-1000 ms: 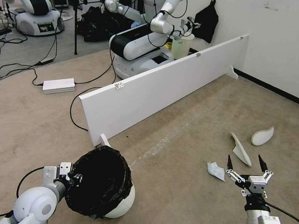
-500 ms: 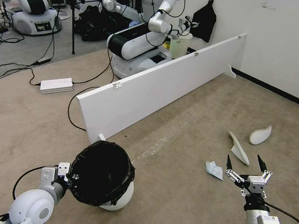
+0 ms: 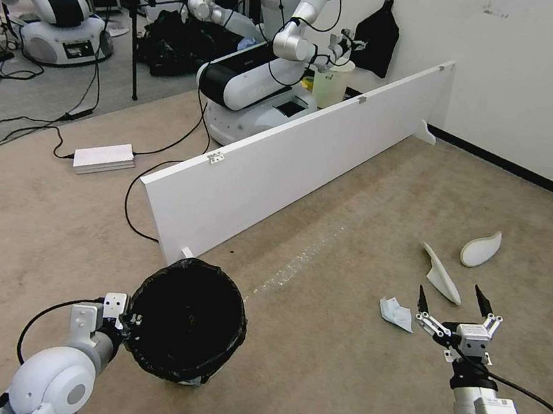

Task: Pick up the trash bin, then pick up the garbage from the floor and place it into the trash bin.

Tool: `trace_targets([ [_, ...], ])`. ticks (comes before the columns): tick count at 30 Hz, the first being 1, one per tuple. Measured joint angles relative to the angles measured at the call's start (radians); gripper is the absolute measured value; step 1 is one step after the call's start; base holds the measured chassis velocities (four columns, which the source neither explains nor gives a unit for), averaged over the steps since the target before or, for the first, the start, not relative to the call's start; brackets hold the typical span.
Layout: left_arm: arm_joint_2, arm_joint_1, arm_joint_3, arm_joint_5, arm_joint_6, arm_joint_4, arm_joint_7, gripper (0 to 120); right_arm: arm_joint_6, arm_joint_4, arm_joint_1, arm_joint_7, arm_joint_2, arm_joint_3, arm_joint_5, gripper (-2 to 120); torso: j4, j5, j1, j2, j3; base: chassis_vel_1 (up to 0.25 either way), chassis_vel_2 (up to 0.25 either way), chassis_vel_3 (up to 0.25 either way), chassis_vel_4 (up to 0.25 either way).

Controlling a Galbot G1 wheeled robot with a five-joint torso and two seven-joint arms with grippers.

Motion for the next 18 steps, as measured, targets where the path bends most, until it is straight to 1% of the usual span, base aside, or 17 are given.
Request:
trace_targets([
  [2,-0.001,-0.001,-0.001,0.023,-0.013,0.000,0.021,4,0.000,0.004,-0.003,0.000,0.000,0.000,0.000,100,0.0000,0.0000,0.000,0.000,0.000,0.000,0.000,0.000,0.000],
  [4,-0.001,-0.001,-0.001,0.023,-0.013,0.000,0.021,4,0.000,0.004,-0.003,0.000,0.000,0.000,0.000,100,0.0000,0.0000,0.000,0.000,0.000,0.000,0.000,0.000,0.000],
  [5,-0.001,-0.002,-0.003,0.047,-0.033,-0.001,0.049,3,0.000,0.011,-0.006,0.002,0.000,0.000,0.000,100,0.0000,0.0001,0.000,0.000,0.000,0.000,0.000,0.000,0.000],
  [6,-0.001,-0.002,-0.003,0.047,-0.033,-0.001,0.049,3,0.000,0.011,-0.006,0.002,0.000,0.000,0.000,100,0.0000,0.0001,0.000,0.000,0.000,0.000,0.000,0.000,0.000],
  [8,0.000,-0.002,-0.009,0.132,-0.092,0.006,0.116,3,0.000,0.027,-0.012,0.009,0.000,0.004,0.000,100,0.0000,0.0000,0.000,0.000,0.000,0.000,0.000,0.000,0.000],
  [9,0.000,-0.003,-0.010,0.158,-0.112,0.008,0.136,2,0.000,0.033,-0.014,0.011,0.000,0.007,0.001,100,0.0000,0.0001,0.000,0.000,0.000,0.000,0.000,0.000,0.000],
  [10,0.000,-0.003,-0.010,0.158,-0.112,0.008,0.136,2,0.000,0.033,-0.014,0.011,0.000,0.007,0.001,100,0.0000,0.0001,0.000,0.000,0.000,0.000,0.000,0.000,0.000],
  [12,-0.001,-0.008,-0.008,0.197,-0.158,0.009,0.180,2,-0.003,0.054,-0.022,0.014,0.000,0.021,0.007,100,0.0001,0.0001,0.000,0.000,0.000,0.000,0.000,0.000,0.000],
  [13,-0.001,-0.008,-0.008,0.197,-0.158,0.009,0.180,2,-0.003,0.054,-0.022,0.014,0.000,0.021,0.007,100,0.0001,0.0001,0.000,0.000,0.000,0.000,0.000,0.000,0.000],
  [15,-0.005,-0.016,-0.002,0.217,-0.184,0.009,0.196,2,-0.003,0.075,-0.032,0.014,0.000,0.034,0.012,100,0.0000,0.0000,0.000,0.000,0.000,0.000,0.000,0.000,0.000],
  [16,-0.005,-0.016,-0.002,0.217,-0.184,0.009,0.196,2,-0.003,0.075,-0.032,0.014,0.000,0.034,0.012,100,0.0000,0.0000,0.000,0.000,0.000,0.000,0.000,0.000,0.000],
  [18,-0.008,-0.023,0.006,0.233,-0.211,-0.001,0.223,2,-0.003,0.105,-0.052,0.014,0.000,0.049,0.016,100,0.0000,0.0000,0.000,0.000,0.000,0.000,0.000,0.000,0.000],
])
